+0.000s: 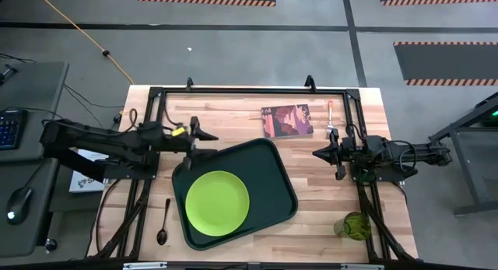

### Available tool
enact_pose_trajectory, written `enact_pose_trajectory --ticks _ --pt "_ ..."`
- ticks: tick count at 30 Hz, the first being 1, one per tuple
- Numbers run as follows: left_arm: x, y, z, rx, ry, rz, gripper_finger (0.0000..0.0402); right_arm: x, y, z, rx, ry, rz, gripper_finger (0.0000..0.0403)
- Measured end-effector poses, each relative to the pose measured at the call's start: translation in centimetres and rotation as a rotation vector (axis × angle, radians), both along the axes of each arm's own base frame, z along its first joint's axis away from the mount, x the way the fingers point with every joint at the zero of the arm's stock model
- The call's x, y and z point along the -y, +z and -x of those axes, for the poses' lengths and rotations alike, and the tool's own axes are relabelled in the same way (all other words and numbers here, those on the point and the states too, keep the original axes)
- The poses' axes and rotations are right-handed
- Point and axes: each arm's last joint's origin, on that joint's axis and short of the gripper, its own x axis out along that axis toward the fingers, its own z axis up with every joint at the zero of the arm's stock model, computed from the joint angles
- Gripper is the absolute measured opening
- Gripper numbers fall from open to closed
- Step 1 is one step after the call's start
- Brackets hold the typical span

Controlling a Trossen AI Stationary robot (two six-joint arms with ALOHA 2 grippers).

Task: Pick and place plate/cup/fork/spoon on tray
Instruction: Put the green cup on the lower right of the black tray

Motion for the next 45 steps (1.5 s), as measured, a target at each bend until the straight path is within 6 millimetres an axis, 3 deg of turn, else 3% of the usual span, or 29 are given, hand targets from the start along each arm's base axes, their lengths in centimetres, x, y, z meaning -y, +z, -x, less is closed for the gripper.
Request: enact_pose_trajectory --ticks 8,16,20,27,33,38,45 --pt "-0.2 1.3 0.8 0.103 0.083 -0.08 0.0193 0.1 0.4 0.0 0.042 -0.024 0.01 0.0" --pt "-0.3 1.3 0.8 0.099 0.128 -0.094 0.0193 0.5 5.5 1.7 0.602 -0.125 -0.094 0.0" --pt "-0.4 1.3 0.8 0.098 0.139 -0.092 0.0193 0.4 8.0 1.5 0.581 -0.103 -0.054 0.0001" --pt "-0.4 1.1 0.8 0.082 0.137 -0.086 0.0193 0.8 14.3 -0.3 0.121 -0.278 -0.098 0.0038" --pt "-0.4 1.1 0.8 0.075 0.137 -0.086 0.0193 0.1 19.1 -1.5 -0.429 -0.187 -0.384 0.0117" --pt "-0.4 1.0 0.8 0.066 0.136 -0.084 0.0193 -1.6 19.7 -3.1 -0.887 -0.205 -0.688 0.0146" --pt "-0.4 1.0 0.8 0.069 0.136 -0.084 0.0193 -6.0 17.9 -4.7 -1.241 -0.243 -0.796 0.0147"
